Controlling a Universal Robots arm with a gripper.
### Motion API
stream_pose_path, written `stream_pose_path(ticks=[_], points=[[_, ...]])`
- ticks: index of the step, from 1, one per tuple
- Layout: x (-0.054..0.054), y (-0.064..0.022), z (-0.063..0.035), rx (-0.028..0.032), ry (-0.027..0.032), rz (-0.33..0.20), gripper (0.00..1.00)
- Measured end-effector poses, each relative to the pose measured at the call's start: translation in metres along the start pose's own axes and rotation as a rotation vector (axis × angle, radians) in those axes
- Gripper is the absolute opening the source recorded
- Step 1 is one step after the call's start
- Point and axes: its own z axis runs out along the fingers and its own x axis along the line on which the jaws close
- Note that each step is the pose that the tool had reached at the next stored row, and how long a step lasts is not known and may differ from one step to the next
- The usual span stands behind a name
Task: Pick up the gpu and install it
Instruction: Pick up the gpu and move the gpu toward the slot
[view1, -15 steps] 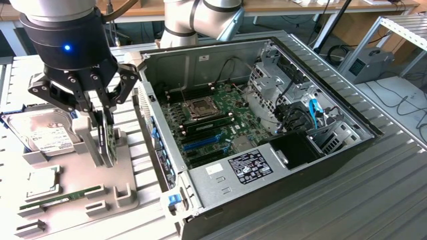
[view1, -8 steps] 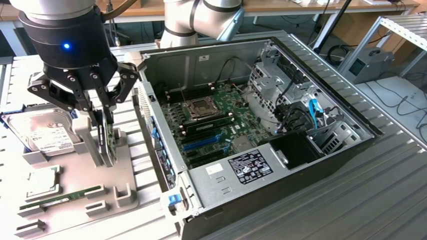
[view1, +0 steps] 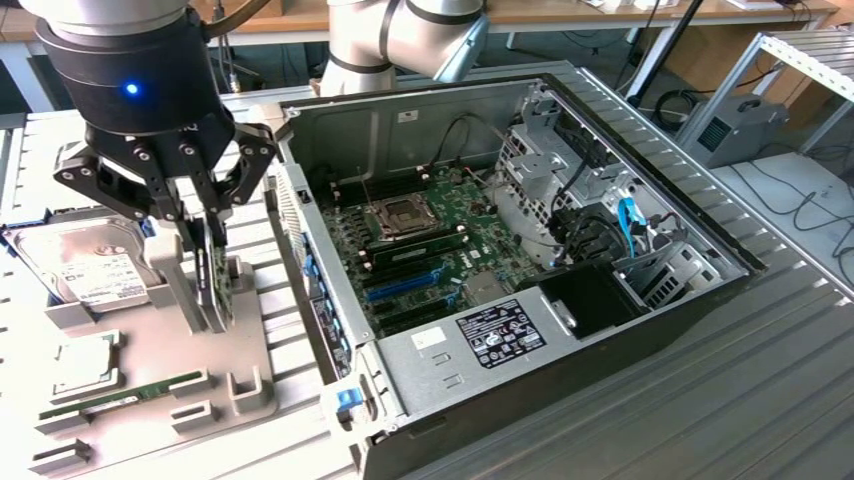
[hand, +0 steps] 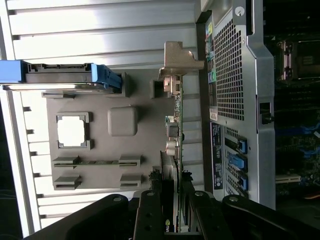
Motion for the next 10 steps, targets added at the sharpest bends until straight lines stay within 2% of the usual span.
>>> stream_pose_path(ticks=[10], points=[[-0.0001,-0.0001,-0.0037,0.0012,0.0000,0.000,0.26]])
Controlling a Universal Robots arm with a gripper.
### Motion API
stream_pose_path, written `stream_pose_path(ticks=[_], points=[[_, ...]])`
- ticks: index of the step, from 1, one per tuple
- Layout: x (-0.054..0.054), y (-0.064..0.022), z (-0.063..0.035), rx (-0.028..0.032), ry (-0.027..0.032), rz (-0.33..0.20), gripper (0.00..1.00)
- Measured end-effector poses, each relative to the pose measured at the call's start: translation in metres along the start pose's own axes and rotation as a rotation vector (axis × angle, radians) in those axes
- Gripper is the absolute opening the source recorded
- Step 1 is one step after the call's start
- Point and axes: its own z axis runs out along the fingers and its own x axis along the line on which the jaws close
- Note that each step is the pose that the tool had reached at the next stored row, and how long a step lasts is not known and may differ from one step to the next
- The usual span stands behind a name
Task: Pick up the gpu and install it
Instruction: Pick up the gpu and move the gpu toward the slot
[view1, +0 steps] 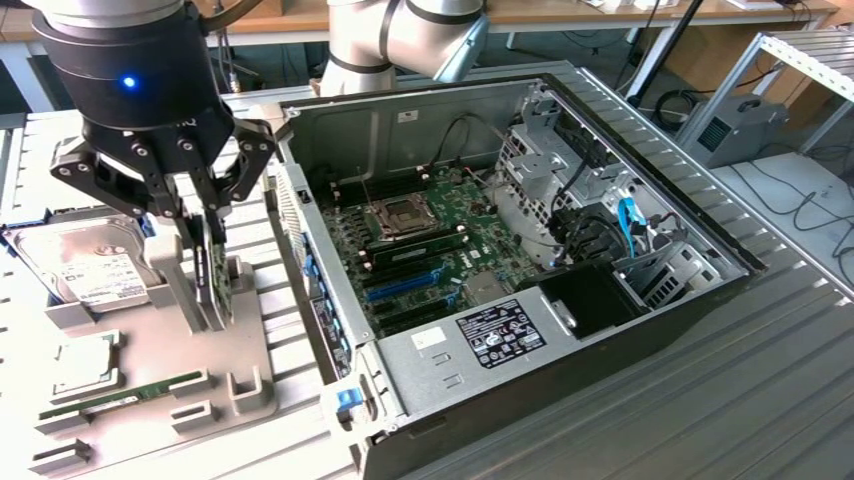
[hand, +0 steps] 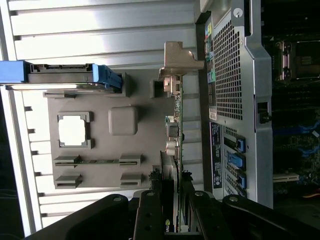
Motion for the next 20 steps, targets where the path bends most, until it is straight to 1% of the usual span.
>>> stream_pose_path(ticks=[2,4,8,10,20], points=[[0.0000,0.0000,-0.0004,0.0001,0.0000,0.000,0.26],[-0.0001,-0.0001,-0.0030,0.0016,-0.0001,0.000,0.26],[-0.0002,-0.0002,-0.0035,0.0019,-0.0002,0.000,0.26],[-0.0002,-0.0003,-0.0060,0.0032,-0.0002,0.000,0.26],[-0.0003,-0.0004,-0.0085,0.0032,-0.0003,0.000,0.26]])
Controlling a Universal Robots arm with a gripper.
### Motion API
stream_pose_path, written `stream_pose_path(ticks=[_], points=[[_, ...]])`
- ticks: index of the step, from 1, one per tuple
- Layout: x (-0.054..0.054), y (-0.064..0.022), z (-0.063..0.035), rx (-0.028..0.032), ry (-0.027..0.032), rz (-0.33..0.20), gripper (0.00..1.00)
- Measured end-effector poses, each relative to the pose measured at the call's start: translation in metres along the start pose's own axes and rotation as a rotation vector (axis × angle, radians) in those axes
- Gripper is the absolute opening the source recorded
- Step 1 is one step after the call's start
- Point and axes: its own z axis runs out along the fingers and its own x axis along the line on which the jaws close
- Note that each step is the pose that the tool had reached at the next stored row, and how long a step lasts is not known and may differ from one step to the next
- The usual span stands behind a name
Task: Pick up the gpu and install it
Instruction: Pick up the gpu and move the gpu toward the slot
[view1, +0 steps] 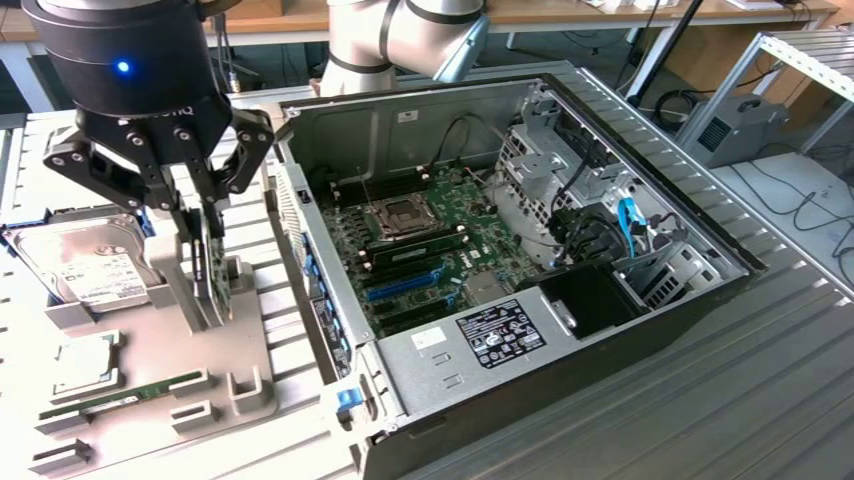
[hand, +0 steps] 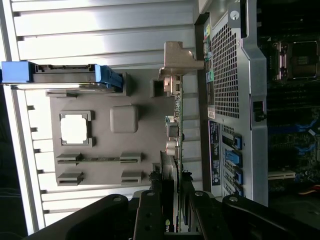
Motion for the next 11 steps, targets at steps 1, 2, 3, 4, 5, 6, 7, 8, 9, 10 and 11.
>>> stream_pose_path(ticks=[1,2,3,4,5,6,7,8,9,10,11], points=[[0.0000,0.0000,-0.0002,0.0000,0.0000,0.000,0.26],[0.0000,0.0000,-0.0005,0.0000,0.0000,0.000,0.26],[0.0000,0.0000,-0.0007,0.0000,0.0000,0.000,0.26],[0.0000,-0.0001,-0.0008,0.0000,0.0000,0.000,0.26],[0.0000,0.0000,-0.0010,-0.0001,-0.0001,0.000,0.26],[0.0000,-0.0001,-0.0012,0.0000,0.0000,0.000,0.26],[0.0000,-0.0001,-0.0014,0.0000,0.0000,0.000,0.26],[0.0000,-0.0001,-0.0016,0.0000,0.0000,0.000,0.26],[0.0000,-0.0001,-0.0017,-0.0001,0.0000,0.000,0.26],[-0.0001,-0.0001,-0.0019,0.0000,0.0000,0.000,0.26],[-0.0001,-0.0001,-0.0020,0.0000,0.0000,0.000,0.26]])
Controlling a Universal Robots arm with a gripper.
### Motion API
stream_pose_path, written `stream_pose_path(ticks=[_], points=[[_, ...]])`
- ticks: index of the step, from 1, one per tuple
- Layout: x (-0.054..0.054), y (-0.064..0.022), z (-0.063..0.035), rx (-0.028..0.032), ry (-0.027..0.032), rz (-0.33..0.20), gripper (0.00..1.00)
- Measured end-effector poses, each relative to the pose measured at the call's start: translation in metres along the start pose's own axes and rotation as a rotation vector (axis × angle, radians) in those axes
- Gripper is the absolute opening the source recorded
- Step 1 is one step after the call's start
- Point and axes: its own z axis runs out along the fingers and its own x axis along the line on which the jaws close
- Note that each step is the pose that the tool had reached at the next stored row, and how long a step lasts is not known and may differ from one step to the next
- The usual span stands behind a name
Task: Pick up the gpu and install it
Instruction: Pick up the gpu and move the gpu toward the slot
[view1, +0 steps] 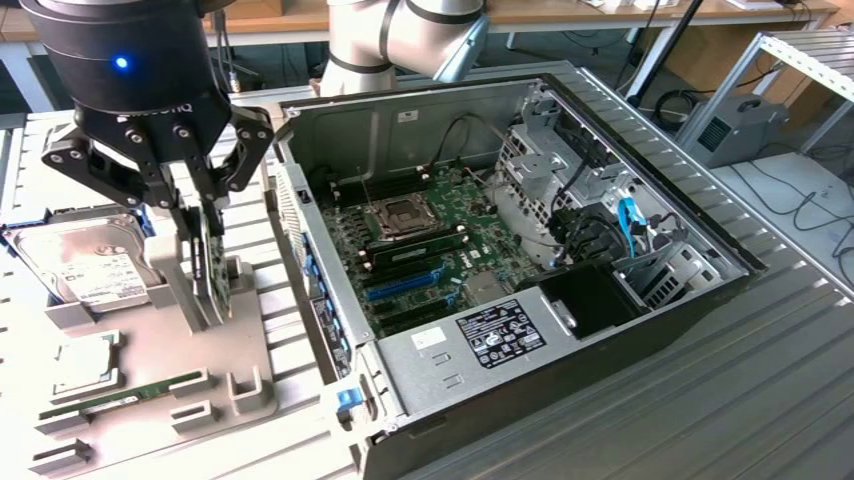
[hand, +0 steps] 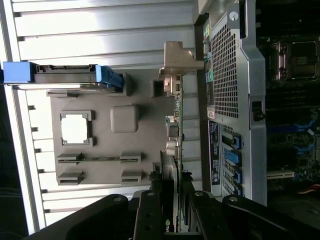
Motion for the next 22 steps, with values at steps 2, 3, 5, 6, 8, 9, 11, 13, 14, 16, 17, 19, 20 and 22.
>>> stream_pose_path(ticks=[2,3,5,6,8,9,11,13,14,16,17,19,20,22], points=[[0.0000,0.0000,-0.0009,0.0000,0.0000,0.000,0.26],[0.0000,0.0000,-0.0009,0.0000,0.0000,0.000,0.26],[0.0000,-0.0001,-0.0013,0.0000,0.0000,0.000,0.26],[0.0000,-0.0001,-0.0015,0.0000,0.0000,0.000,0.26],[-0.0001,-0.0001,-0.0019,0.0001,0.0000,0.000,0.26],[-0.0001,-0.0001,-0.0022,0.0000,0.0000,0.000,0.26],[-0.0001,-0.0001,-0.0026,0.0000,0.0000,0.000,0.26],[-0.0001,-0.0001,-0.0029,0.0000,0.0000,0.000,0.26],[-0.0001,-0.0001,-0.0032,0.0000,0.0000,0.000,0.26],[-0.0001,-0.0002,-0.0037,0.0000,0.0000,0.000,0.26],[-0.0001,-0.0002,-0.0040,0.0000,0.0000,0.000,0.26],[-0.0002,-0.0003,-0.0060,0.0000,0.0000,0.000,0.26],[-0.0002,-0.0003,-0.0075,0.0003,0.0000,0.000,0.26],[-0.0002,-0.0004,-0.0078,0.0003,0.0000,0.000,0.26]])
